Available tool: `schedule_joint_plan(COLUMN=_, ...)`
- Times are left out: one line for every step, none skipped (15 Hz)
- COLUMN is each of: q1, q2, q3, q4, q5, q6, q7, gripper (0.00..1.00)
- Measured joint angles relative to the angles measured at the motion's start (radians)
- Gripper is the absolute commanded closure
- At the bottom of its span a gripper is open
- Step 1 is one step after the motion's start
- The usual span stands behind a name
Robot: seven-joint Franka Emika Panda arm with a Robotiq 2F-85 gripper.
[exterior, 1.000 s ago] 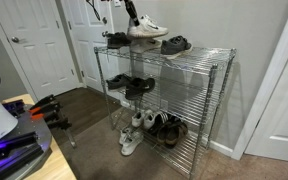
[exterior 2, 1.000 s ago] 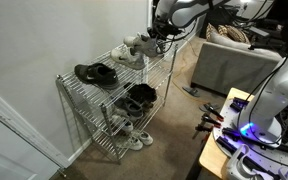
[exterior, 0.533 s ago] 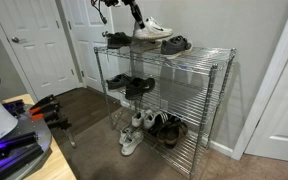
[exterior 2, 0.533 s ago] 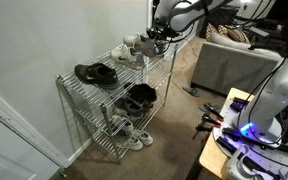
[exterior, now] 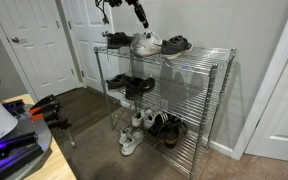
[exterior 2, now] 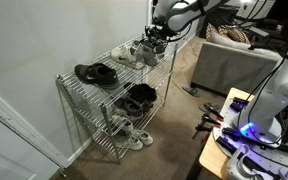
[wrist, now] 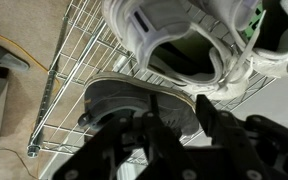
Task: Move the white shoe from the second shelf to the top shelf
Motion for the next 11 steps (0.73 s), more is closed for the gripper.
schedule_joint_plan(q1=0.0, q2=0.0, q3=0.0, q4=0.0, q5=0.0, q6=0.0, q7=0.0, gripper=0.19)
schedule_joint_plan(q1=0.001, q2=0.0, q3=0.0, q4=0.0, q5=0.0, q6=0.0, q7=0.0, gripper=0.12)
schedule_joint_plan(q1=0.002, q2=-0.002, q3=0.0, q4=0.0, q5=0.0, q6=-0.001, q7=-0.001, gripper=0.06)
schedule_joint_plan(q1=0.004, q2=-0.004, q3=0.0, q4=0.0, q5=0.0, q6=-0.002, q7=-0.002, gripper=0.02)
schedule_joint_plan(q1=0.006, q2=-0.009, q3=0.0, q4=0.0, q5=0.0, q6=-0.004, q7=-0.002, gripper=0.0)
schedule_joint_plan(q1=0.009, q2=-0.016, q3=0.0, q4=-0.001, q5=0.0, q6=-0.005, q7=-0.002, gripper=0.12)
schedule_joint_plan(q1=0.012, q2=-0.023, q3=0.0, q4=-0.002, q5=-0.001, q6=-0.006, q7=-0.002, gripper=0.06)
schedule_joint_plan(q1=0.014, q2=-0.029, q3=0.0, q4=-0.003, q5=-0.001, q6=-0.009, q7=-0.002, gripper=0.0)
schedule_joint_plan(q1=0.015, q2=-0.034, q3=0.0, q4=-0.004, q5=-0.001, q6=-0.011, q7=-0.003, gripper=0.0)
schedule_joint_plan(q1=0.015, q2=-0.036, q3=0.0, q4=-0.004, q5=-0.001, q6=-0.011, q7=-0.003, gripper=0.0)
schedule_joint_plan(q1=0.015, q2=-0.037, q3=0.0, q4=-0.005, q5=-0.001, q6=-0.012, q7=-0.003, gripper=0.0)
